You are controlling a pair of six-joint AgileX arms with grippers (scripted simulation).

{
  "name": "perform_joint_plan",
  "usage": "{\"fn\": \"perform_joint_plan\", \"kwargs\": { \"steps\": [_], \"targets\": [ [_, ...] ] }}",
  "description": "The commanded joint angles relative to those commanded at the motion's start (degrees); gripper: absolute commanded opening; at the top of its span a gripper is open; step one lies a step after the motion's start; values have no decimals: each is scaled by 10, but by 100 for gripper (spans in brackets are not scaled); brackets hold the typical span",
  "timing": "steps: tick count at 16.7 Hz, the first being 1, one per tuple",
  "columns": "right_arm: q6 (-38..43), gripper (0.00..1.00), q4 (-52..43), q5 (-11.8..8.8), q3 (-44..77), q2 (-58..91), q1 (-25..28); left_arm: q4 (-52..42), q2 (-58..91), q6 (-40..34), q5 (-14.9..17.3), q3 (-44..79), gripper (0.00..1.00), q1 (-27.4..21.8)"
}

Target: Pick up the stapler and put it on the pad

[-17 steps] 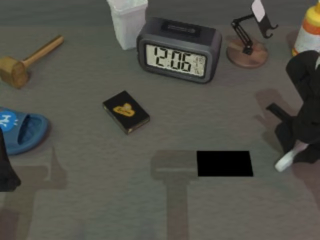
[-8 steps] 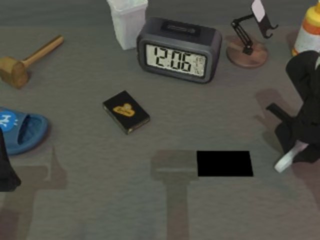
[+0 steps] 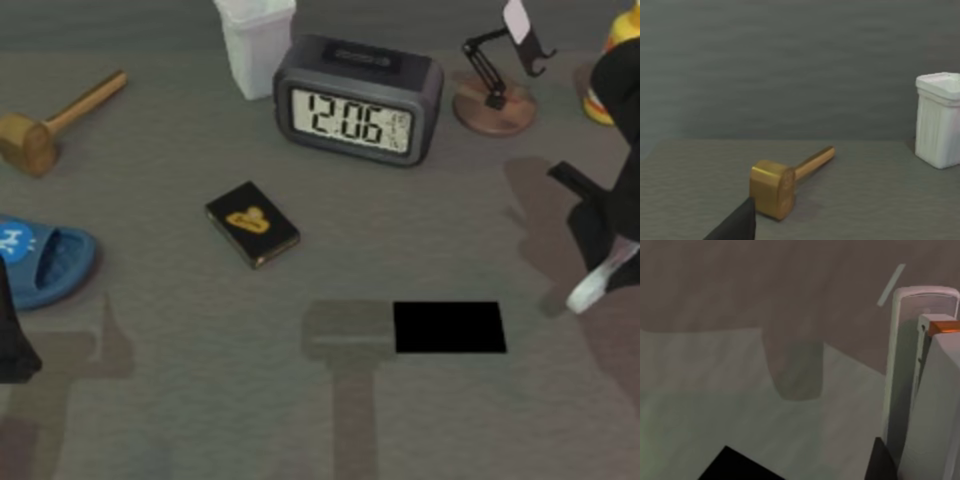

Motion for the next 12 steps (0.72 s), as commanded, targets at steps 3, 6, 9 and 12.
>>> {"fn": "perform_joint_plan", "kwargs": {
  "steps": [3,6,9,12],
  "targets": [
    [-3,0,-48,0,31,-28,1,0,0,0,0,0,100,0],
    [-3,0,-51,0,34,-32,1,0,0,0,0,0,100,0],
    [5,0,-52,0,37,-27,2,0,0,0,0,0,100,0],
    [63,0,-65,0,62,-12,26,0,0,0,0,0,100,0]
  ]
}}
